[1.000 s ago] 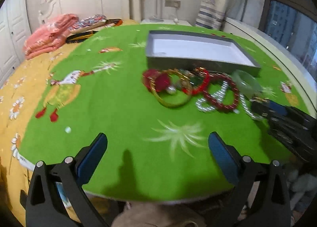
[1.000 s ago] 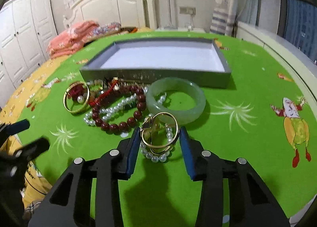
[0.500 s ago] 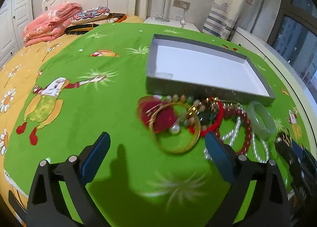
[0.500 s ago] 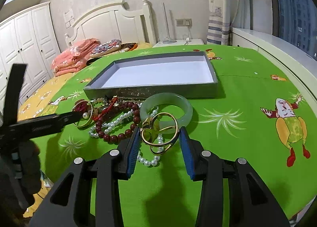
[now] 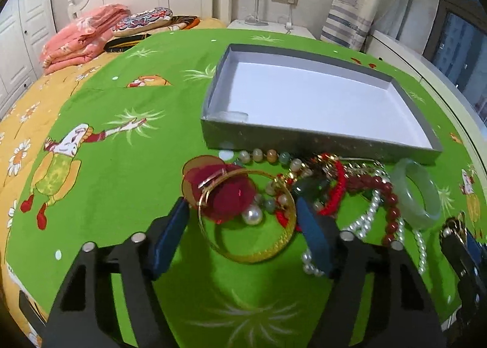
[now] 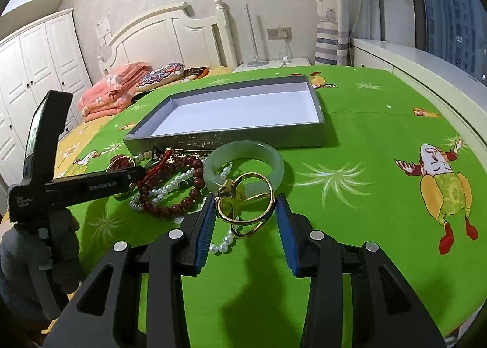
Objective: Organize jewelry
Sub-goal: 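Grasp the gold bangle with the left tool while the right tool holds the ring, then carry ring and bangle into the gray tray and open both tools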
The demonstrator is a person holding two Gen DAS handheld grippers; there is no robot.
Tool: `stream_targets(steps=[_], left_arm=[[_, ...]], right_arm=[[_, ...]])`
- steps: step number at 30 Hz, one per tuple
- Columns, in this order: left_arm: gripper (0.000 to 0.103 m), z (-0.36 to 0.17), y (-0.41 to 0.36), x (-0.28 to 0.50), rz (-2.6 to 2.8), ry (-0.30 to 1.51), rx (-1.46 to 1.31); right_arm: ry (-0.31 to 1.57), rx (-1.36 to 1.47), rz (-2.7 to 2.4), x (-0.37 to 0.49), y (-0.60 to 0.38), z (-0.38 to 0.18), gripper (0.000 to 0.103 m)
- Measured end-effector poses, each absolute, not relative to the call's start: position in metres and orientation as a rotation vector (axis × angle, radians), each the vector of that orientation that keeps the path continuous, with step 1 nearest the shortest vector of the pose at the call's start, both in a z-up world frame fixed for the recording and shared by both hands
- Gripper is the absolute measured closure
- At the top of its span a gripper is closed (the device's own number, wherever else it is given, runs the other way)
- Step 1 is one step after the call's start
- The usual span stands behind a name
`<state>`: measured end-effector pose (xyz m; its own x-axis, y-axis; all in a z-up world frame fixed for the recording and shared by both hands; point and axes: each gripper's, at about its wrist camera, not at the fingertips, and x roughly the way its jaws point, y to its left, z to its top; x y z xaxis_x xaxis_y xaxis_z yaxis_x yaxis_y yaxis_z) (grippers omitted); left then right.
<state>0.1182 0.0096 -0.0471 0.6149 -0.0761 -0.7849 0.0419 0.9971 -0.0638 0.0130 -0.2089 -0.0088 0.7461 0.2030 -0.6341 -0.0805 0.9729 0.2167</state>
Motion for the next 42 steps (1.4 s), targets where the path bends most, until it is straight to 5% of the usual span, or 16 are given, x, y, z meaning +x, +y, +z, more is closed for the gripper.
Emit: stream_targets(steps=[15, 27, 42], left_arm=[[0.045, -0.022, 0.042, 0.078, -0.147, 0.822, -0.093], [0.045, 0.006, 0.010, 0.160, -0.210, 0.835, 0.014], [0.045, -0.035, -0.010, 0.241, -0.210, 0.981, 0.113]], right_arm=[[0.705, 0.170, 0.178, 0.015, -0.209, -0.002, 0.063], [0.713, 0.155, 0.194, 0.088, -0.228, 0.029, 0.063], [0.887, -0.008, 0.120, 0.176, -0.219, -0.003, 0.063]])
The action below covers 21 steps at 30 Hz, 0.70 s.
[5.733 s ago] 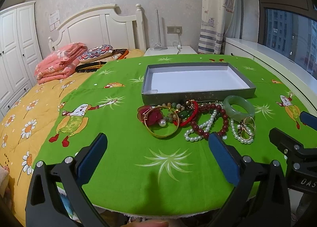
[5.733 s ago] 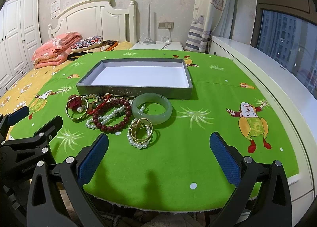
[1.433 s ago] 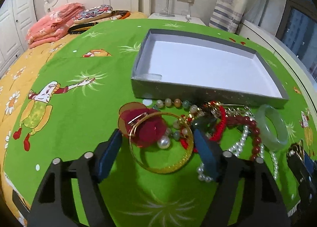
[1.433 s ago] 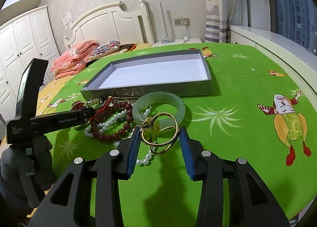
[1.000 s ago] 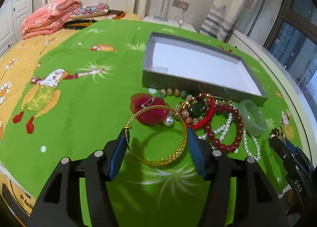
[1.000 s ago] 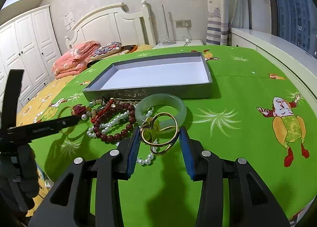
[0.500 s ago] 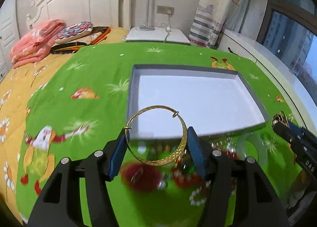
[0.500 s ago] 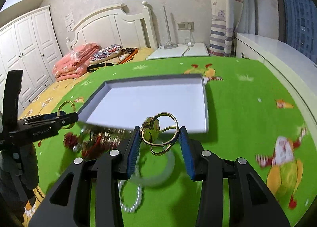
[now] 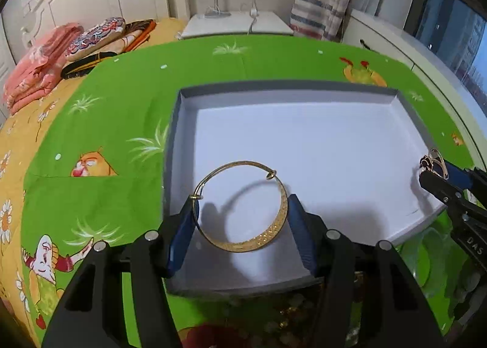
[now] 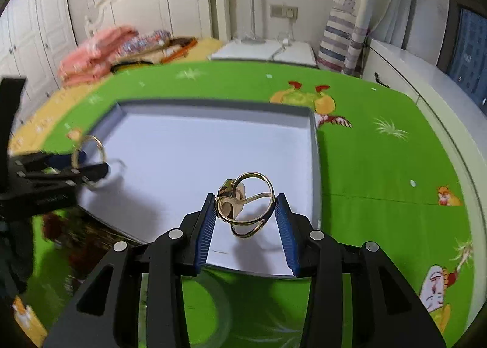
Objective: Organize jewelry
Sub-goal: 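Carry ring and bangle into the gray tray and open both tools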
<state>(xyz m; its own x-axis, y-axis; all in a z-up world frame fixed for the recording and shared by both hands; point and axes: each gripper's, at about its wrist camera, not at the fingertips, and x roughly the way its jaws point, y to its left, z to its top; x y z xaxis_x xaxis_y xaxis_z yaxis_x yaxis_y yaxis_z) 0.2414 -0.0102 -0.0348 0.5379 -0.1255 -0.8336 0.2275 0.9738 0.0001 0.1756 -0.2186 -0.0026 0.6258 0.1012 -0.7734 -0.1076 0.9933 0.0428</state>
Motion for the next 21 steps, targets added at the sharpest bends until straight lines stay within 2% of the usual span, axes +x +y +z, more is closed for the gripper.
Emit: stream_targets(steps=[7, 9, 11, 12, 19, 21], left_arm=[[0.043, -0.040, -0.015, 0.238, -0.196, 0.970, 0.151], [0.036, -0.039, -0.017, 0.238, -0.216, 0.971, 0.146], [0.030, -0.035, -0.017, 0.236, -0.236, 0.955, 0.139], [0.029, -0.032, -0.017, 0.233, -0.233, 0.945, 0.143], [0.005, 0.026, 0.012, 0.182, -0.147, 0.721, 0.094], [0.005, 0.035, 0.029, 0.164, -0.113, 0.686, 0.046]], right_arm=[[0.911, -0.045, 0.101, 0.179, -0.221, -0.018, 0.061], [0.913, -0.030, 0.113, 0.179, -0.221, -0.016, 0.057], [0.892, -0.005, 0.127, 0.176, -0.223, -0.011, 0.045], [0.874, 0.000, 0.123, 0.173, -0.223, -0.006, 0.043], [0.696, 0.081, 0.089, 0.124, -0.246, 0.050, 0.040], [0.671, 0.117, 0.082, 0.109, -0.253, 0.056, 0.037]])
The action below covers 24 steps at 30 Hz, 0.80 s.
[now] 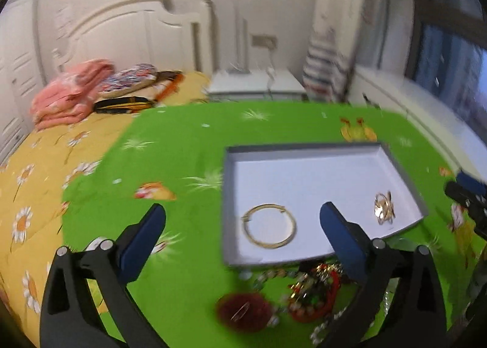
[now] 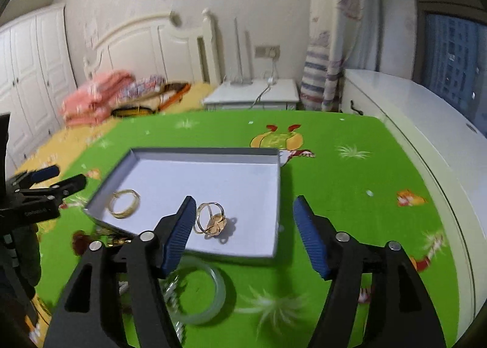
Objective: Organize jewelry
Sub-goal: 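Carry ring and bangle into the gray tray and open both tools, then grasp the pale green jade bangle with the right tool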
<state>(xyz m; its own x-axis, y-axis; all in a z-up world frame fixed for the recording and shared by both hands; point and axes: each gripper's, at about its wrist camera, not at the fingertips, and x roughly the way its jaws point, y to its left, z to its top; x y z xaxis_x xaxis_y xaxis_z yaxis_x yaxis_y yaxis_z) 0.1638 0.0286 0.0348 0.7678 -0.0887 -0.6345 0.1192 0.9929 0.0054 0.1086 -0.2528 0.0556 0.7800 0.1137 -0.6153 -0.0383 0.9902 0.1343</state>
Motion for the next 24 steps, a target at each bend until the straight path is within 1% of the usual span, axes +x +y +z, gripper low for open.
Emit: stream_targets(steps=[3, 6, 12, 15, 17, 24], left_arm=[[0.005, 0.032, 0.051, 0.145, -0.074, 0.693, -0.023], [0.005, 0.017, 0.073, 0.127, -0.048, 0.729, -0.081], [0.005, -0.019, 0.088, 0.087, -0.045, 0.779, -0.083], [0.005, -0.035, 0.085, 0.079, -0.056, 0.798, -0.078], [0.005, -0.042, 0.083, 0.080, -0.048, 0.808, -0.065], [0.005, -0.047, 0.088, 0.082, -0.031, 0.786, -0.069]], right_arm=[[0.663, 0.174, 0.066, 0.085, -0.262, 0.053, 0.036], [0.693, 0.213, 0.063, 0.070, -0.266, 0.041, 0.036], [0.769, 0.215, 0.077, 0.049, -0.255, 0.012, 0.036], [0.803, 0.199, 0.095, 0.045, -0.242, 0.000, 0.036], [0.822, 0.188, 0.115, 0.044, -0.232, -0.007, 0.033], [0.860, 0.166, 0.154, 0.054, -0.208, -0.018, 0.031]])
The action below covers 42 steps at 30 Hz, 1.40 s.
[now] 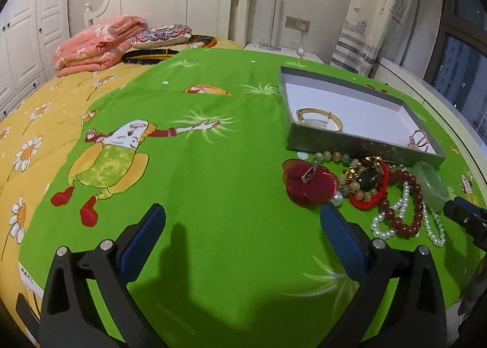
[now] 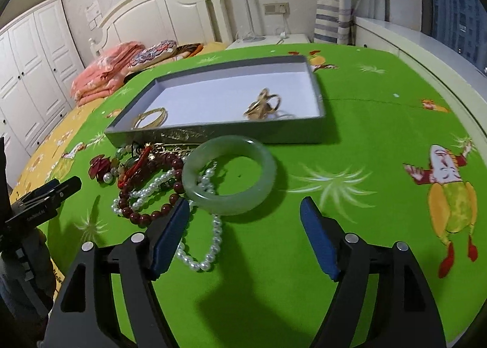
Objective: Organize jewelry
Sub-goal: 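Grasp the pale green jade bangle with the right tool, then grasp the red rose brooch with the left tool while the right tool holds the jade bangle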
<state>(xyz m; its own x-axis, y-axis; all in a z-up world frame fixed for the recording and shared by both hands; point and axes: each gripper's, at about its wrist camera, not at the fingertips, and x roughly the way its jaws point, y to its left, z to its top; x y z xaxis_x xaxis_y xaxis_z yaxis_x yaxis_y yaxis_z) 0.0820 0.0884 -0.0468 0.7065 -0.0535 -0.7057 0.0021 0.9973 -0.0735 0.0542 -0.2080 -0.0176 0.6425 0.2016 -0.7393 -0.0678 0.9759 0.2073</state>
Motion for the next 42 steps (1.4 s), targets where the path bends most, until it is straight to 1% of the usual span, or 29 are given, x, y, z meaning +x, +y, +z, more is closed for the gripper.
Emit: stream_targets(steps=[6, 8, 12, 23, 33, 42], left_arm=[[0.005, -0.055, 0.095, 0.084, -0.038, 0.807, -0.099], [0.005, -0.055, 0.094, 0.083, -0.042, 0.807, -0.099], [0.005, -0.055, 0.089, 0.081, -0.065, 0.806, -0.088], [0.005, -0.055, 0.082, 0.072, -0.093, 0.814, -0.060], [0.005, -0.053, 0.081, 0.077, -0.127, 0.843, -0.083], [0.006, -0.049, 0.077, 0.099, -0.149, 0.909, -0.107]], right_arm=[[0.888, 0.128, 0.149, 0.064, -0.196, -0.023, 0.031], [0.893, 0.128, 0.139, 0.067, -0.196, -0.023, 0.028], [0.927, 0.139, 0.126, 0.075, -0.198, -0.024, 0.027], [0.976, 0.023, 0.092, 0.107, -0.177, -0.026, 0.027], [0.941, 0.024, 0.109, 0.105, -0.178, -0.027, 0.028], [0.864, 0.122, 0.128, 0.086, -0.196, -0.015, 0.028]])
